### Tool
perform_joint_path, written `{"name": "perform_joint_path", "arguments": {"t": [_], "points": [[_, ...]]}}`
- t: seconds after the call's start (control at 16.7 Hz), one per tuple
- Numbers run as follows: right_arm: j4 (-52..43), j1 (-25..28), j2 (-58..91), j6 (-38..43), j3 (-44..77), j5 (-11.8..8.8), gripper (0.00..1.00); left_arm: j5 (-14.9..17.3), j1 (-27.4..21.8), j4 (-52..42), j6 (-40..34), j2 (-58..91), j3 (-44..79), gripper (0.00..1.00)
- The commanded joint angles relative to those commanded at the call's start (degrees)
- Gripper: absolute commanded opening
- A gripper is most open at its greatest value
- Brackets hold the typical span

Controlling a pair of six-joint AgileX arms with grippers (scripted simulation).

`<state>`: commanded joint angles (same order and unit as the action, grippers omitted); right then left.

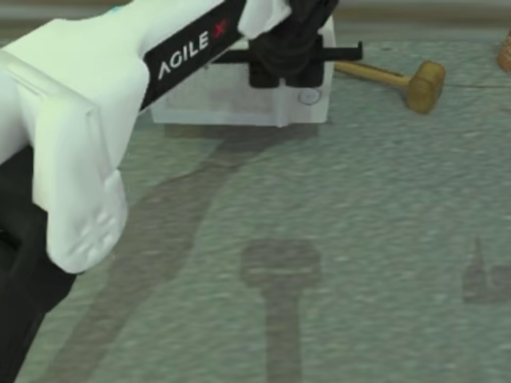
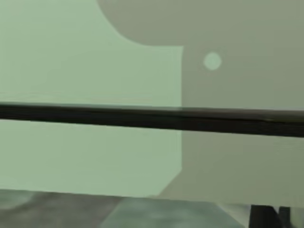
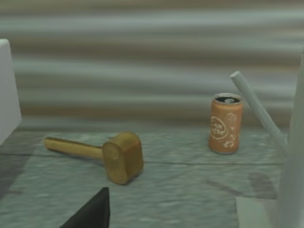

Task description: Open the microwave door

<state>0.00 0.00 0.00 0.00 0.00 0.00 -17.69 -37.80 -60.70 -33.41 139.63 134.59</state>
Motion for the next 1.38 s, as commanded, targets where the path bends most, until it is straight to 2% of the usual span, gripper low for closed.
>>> {"name": "perform_joint_path", "arguments": {"t": [0.24,1.38], "points": [[0.0,0.0,0.0,0.0,0.0,0.0,1.0,-0.5,-0.3,3.5,-1.0,-3.7,-6.9,0.0],[0.0,0.0,0.0,0.0,0.0,0.0,1.0,-0.5,-0.3,3.7,-1.1,-3.9,-7.2,0.0]]}}
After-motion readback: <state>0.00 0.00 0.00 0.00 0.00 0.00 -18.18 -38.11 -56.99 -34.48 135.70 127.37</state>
